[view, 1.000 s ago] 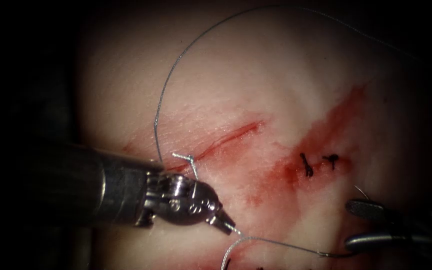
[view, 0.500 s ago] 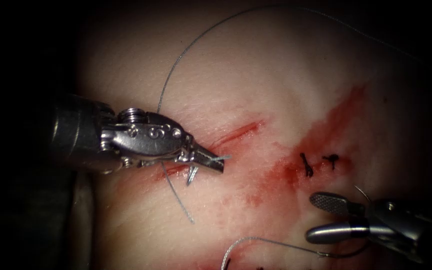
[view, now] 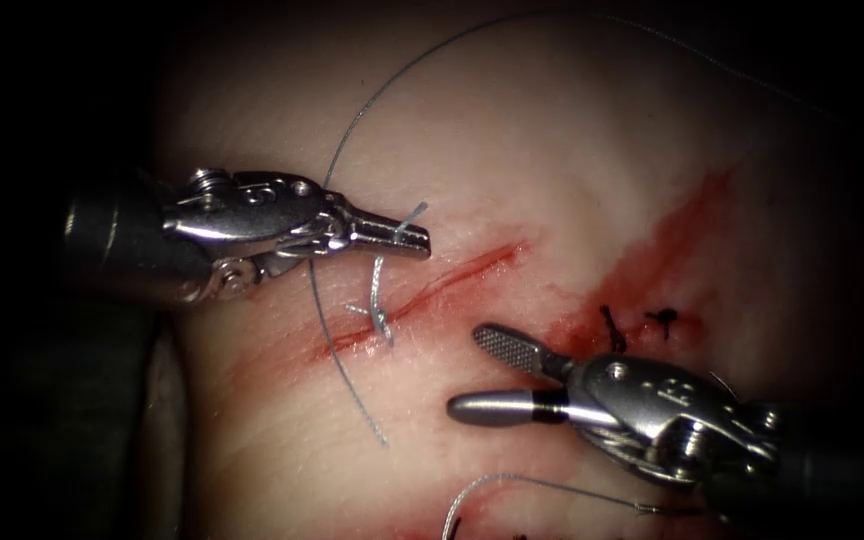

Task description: Wound Closure

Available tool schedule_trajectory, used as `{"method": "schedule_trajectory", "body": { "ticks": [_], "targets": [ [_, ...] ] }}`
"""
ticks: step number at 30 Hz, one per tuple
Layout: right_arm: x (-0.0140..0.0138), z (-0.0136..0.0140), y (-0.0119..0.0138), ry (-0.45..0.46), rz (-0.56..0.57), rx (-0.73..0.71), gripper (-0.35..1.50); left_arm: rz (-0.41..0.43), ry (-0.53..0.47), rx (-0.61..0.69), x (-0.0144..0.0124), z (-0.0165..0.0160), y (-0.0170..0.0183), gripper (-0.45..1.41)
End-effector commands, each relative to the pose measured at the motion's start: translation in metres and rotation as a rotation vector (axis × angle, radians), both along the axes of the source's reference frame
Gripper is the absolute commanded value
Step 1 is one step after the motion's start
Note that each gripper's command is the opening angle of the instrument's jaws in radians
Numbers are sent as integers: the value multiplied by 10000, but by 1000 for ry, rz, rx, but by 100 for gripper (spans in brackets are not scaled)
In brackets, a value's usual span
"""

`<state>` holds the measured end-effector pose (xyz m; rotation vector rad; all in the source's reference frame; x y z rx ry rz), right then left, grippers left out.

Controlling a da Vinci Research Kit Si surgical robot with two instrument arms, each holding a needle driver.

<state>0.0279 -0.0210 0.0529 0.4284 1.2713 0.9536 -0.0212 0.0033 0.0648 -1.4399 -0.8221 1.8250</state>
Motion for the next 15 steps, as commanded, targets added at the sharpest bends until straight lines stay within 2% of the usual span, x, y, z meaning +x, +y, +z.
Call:
{"method": "schedule_trajectory", "body": {
  "ticks": [1,5,15],
  "targets": [
    [18,5,7,-4,24,-1,123,-1,-3,2,-5,5,-1,-45],
    [33,3,19,-19,57,6,133,-17,-36,10,-4,1,2,-45],
    [64,8,44,-40,85,32,133,-6,-21,-11,-6,-3,5,-45]
  ]
}}
